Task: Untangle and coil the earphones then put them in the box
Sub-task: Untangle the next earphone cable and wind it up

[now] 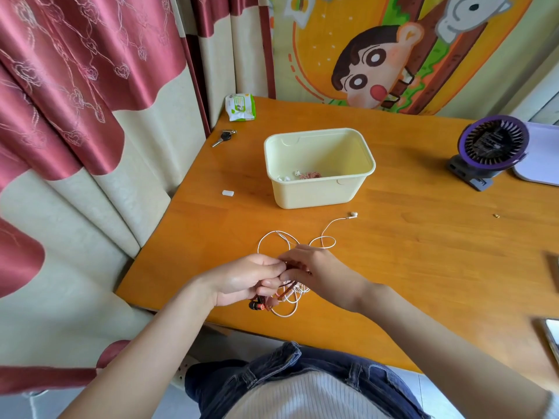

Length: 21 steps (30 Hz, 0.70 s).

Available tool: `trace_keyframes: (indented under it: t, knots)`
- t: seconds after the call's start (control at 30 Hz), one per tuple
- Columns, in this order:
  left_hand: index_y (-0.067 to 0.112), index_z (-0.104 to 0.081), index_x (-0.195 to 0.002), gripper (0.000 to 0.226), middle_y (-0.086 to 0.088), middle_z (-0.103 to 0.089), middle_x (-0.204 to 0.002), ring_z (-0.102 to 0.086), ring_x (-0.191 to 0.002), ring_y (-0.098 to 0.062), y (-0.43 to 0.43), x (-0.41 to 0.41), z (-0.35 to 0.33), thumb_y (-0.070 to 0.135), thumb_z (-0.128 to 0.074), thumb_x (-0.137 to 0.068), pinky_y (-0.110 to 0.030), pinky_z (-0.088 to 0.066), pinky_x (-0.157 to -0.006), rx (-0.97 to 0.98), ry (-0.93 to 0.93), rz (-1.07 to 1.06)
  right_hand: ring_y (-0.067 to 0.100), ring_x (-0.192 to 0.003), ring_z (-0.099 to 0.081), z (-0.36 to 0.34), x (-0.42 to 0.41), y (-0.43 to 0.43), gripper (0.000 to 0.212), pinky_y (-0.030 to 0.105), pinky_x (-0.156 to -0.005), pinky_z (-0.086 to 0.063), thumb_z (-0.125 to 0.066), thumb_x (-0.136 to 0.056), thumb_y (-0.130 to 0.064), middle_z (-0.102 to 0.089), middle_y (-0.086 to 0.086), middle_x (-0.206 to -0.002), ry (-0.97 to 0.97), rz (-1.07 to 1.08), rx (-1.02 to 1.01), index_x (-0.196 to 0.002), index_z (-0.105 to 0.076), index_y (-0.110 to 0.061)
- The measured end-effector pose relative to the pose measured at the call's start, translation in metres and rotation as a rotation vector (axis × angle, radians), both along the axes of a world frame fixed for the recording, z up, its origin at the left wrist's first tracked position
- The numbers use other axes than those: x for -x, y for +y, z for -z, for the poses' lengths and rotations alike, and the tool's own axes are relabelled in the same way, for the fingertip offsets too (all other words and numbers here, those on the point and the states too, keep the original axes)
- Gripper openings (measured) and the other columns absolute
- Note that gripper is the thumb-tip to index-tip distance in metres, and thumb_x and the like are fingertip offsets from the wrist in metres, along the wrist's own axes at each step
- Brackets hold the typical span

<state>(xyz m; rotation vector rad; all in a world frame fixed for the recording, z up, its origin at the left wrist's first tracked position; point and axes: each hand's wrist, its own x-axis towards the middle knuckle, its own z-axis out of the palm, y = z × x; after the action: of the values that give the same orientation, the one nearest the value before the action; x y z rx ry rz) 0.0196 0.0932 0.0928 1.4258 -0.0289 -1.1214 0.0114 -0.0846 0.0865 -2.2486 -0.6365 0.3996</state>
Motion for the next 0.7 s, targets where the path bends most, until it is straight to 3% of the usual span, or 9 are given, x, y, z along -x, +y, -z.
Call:
trace_keyframes:
  t: [0.17,0.33,0.43,0.6,0.7]
  knots:
    - [0.013,-0.052,-0.081,0.019,0.006,-0.031,-0.058,-0.03,-0.053,-0.008,0.003,-0.005,0.005,0.029,-0.047,-0.09,-0.027,-0.047,-0.069,0.072,0.056,-0.004,0.012,-0.078,-0.054,0.003,0.0,-0.001,0.023,0.02,-0.068,-0.043,-0.056,-0.093,-0.031,-0.063,0.001,-0.091,0.039,0.039,0.029,-0.1,-0.064,-0.01]
    - [0.012,-0.055,-0.085,0.016,0.005,-0.032,-0.059,-0.032,-0.052,-0.007,0.007,-0.006,0.014,0.026,-0.048,-0.09,-0.023,-0.044,-0.065,0.139,0.06,-0.111,0.008,-0.063,-0.043,0.006,0.004,0.0,0.029,0.019,-0.058,-0.032,-0.049,-0.096,-0.031,-0.05,-0.005,-0.073,0.054,0.144,0.001,-0.079,-0.055,-0.009]
    - [0.01,-0.047,-0.084,0.013,0.004,-0.034,-0.057,-0.032,-0.049,-0.006,0.008,-0.005,0.021,0.022,-0.049,-0.088,-0.024,-0.048,-0.059,0.217,0.124,-0.296,0.008,-0.065,-0.044,0.008,0.006,0.002,0.031,0.017,-0.06,-0.034,-0.045,-0.098,-0.027,-0.054,0.003,-0.077,0.027,0.181,-0.049,-0.082,-0.057,-0.004]
    - [0.013,-0.042,-0.08,0.013,0.004,-0.032,-0.055,-0.031,-0.046,-0.007,0.001,-0.001,0.02,0.02,-0.048,-0.089,-0.025,-0.047,-0.051,0.276,0.139,-0.475,0.001,-0.053,-0.043,0.006,0.007,0.012,0.021,0.015,-0.052,-0.035,-0.04,-0.1,-0.02,-0.049,-0.004,-0.067,0.172,0.317,-0.191,-0.088,-0.052,-0.009]
    - [0.012,-0.042,-0.083,0.013,0.005,-0.032,-0.055,-0.029,-0.047,-0.006,0.0,0.0,0.014,0.018,-0.044,-0.094,-0.024,-0.046,-0.052,0.214,0.067,-0.401,0.015,-0.074,-0.057,0.005,0.005,0.014,0.01,0.022,-0.066,-0.045,-0.046,-0.098,-0.018,-0.059,0.003,-0.085,0.281,0.365,-0.327,-0.106,-0.045,-0.011]
